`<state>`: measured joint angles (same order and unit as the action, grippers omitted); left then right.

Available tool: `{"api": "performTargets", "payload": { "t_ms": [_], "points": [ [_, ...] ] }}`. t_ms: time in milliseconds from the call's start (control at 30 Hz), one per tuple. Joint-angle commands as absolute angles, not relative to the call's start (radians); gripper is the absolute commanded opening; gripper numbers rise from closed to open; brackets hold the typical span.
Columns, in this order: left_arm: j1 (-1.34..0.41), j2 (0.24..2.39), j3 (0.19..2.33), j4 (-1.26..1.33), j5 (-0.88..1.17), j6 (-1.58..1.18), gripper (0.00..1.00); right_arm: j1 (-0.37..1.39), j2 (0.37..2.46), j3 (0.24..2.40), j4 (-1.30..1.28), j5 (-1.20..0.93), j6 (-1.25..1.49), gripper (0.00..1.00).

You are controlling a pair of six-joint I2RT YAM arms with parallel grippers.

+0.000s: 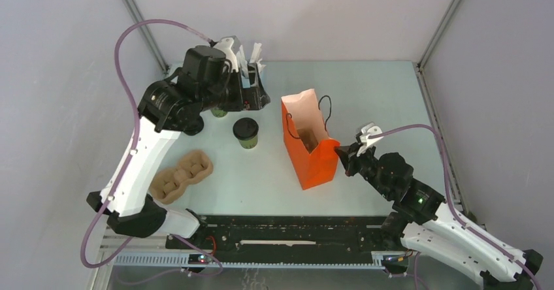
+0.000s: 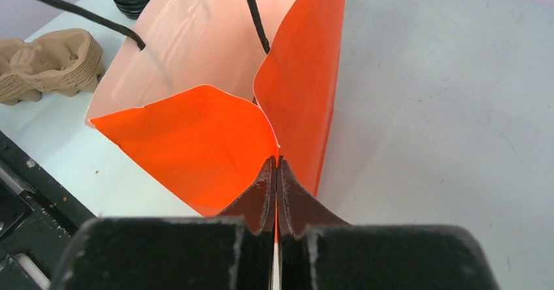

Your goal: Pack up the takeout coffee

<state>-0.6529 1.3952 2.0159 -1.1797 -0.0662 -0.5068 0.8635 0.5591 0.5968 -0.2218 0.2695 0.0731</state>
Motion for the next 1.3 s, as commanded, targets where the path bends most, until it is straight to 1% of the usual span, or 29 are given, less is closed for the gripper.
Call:
{"api": "performTargets", "payload": {
  "t_ms": [0, 133, 300, 367, 467, 567, 933, 1000, 1033, 1067, 1133, 1200, 1233, 1267],
  "points": [
    [-0.624, 1.383, 1.955, -1.226, -0.108, -0.538, 0.93, 0.846, 0.555, 0.614, -0.282, 0.315, 0.11, 0.0],
    [-0.58, 1.327, 1.833, -1.188, -0.09, -0.549, 0.94, 0.768, 0.566, 0.631, -0.304, 0.261, 0.038, 0.0],
    [-0.52, 1.24, 1.665, -1.101, -0.024, -0.588, 0.94, 0.604, 0.589, 0.657, -0.293, 0.097, 0.02, 0.0],
    [-0.505, 1.217, 1.626, -1.082, -0.008, -0.594, 0.94, 0.551, 0.609, 0.66, -0.266, 0.047, 0.004, 0.02],
    [-0.493, 1.199, 1.607, -1.075, -0.008, -0.594, 0.93, 0.503, 0.661, 0.667, -0.202, -0.034, -0.024, 0.03],
    [-0.489, 1.187, 1.605, -1.075, -0.01, -0.591, 0.93, 0.46, 0.73, 0.675, -0.123, -0.095, -0.048, 0.01],
    [-0.478, 1.139, 1.62, -1.077, -0.038, -0.59, 0.93, 0.421, 0.988, 0.796, 0.056, -0.166, -0.11, 0.0],
    [-0.476, 1.136, 1.627, -1.081, -0.041, -0.589, 0.93, 0.418, 1.025, 0.817, 0.068, -0.171, -0.108, 0.02],
    [-0.476, 1.134, 1.628, -1.082, -0.04, -0.587, 0.93, 0.416, 1.044, 0.841, 0.059, -0.169, -0.111, 0.05],
    [-0.476, 1.132, 1.629, -1.084, -0.041, -0.586, 0.93, 0.416, 1.059, 0.864, 0.041, -0.159, -0.112, 0.12],
    [-0.476, 1.126, 1.633, -1.09, -0.046, -0.584, 0.93, 0.418, 1.068, 0.916, -0.043, -0.1, -0.105, 0.36],
    [-0.474, 1.12, 1.64, -1.098, -0.061, -0.579, 0.93, 0.424, 1.051, 0.97, -0.174, -0.034, -0.053, 0.65],
    [-0.473, 1.117, 1.644, -1.103, -0.067, -0.575, 0.93, 0.427, 1.039, 0.998, -0.237, -0.018, -0.029, 0.74],
    [-0.474, 1.116, 1.65, -1.107, -0.073, -0.572, 0.93, 0.431, 1.026, 1.026, -0.314, -0.005, -0.009, 0.79]
  ]
}}
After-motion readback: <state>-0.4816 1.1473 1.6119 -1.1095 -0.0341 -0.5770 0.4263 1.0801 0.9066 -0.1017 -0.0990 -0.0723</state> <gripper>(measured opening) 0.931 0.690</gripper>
